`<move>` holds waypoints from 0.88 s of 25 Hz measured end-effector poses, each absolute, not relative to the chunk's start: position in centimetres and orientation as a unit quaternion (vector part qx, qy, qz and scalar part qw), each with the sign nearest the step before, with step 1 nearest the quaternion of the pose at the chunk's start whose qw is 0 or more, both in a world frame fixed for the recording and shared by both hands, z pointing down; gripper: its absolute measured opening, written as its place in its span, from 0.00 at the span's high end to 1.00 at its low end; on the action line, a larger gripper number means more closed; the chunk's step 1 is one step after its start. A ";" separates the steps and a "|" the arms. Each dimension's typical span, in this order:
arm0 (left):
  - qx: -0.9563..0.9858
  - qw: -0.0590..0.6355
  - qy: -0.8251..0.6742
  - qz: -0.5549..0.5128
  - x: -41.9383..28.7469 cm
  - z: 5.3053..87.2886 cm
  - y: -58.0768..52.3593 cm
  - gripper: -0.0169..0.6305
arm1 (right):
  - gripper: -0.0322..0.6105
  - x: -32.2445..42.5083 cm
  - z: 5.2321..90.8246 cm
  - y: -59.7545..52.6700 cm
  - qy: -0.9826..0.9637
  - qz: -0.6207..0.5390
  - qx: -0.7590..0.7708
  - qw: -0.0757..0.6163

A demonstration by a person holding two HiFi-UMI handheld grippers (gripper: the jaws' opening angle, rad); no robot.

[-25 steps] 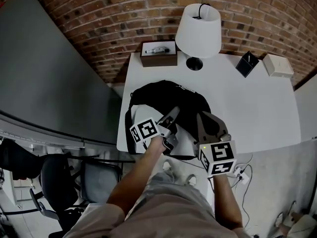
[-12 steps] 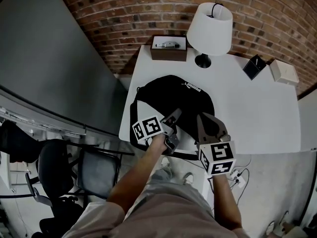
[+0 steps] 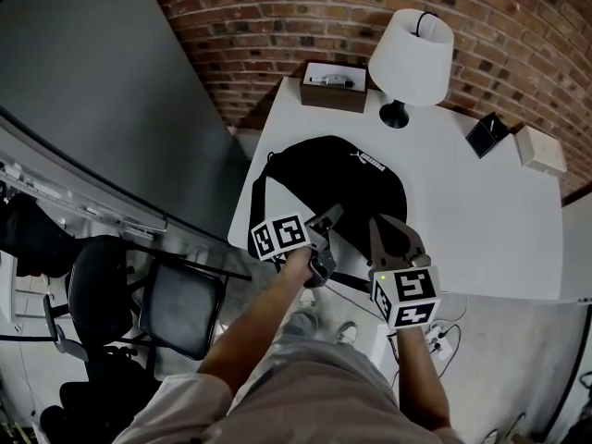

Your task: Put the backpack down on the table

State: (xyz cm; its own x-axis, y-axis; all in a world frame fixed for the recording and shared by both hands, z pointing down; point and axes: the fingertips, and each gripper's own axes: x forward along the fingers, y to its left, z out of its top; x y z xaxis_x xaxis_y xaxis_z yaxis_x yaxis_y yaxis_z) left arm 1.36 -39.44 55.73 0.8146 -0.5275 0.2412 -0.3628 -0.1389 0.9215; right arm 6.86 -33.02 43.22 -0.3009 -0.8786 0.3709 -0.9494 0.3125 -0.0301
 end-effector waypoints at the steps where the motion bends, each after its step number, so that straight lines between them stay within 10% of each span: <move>1: 0.751 0.584 -0.300 -0.068 1.2 55.8 -39.3 0.73 | 0.95 6.8 43.3 -32.9 -0.799 0.123 0.570 0.145; 22: 0.788 0.480 -0.379 -0.078 -4.9 51.3 -35.4 0.73 | 0.95 1.4 42.7 -30.7 -0.853 0.113 0.493 0.133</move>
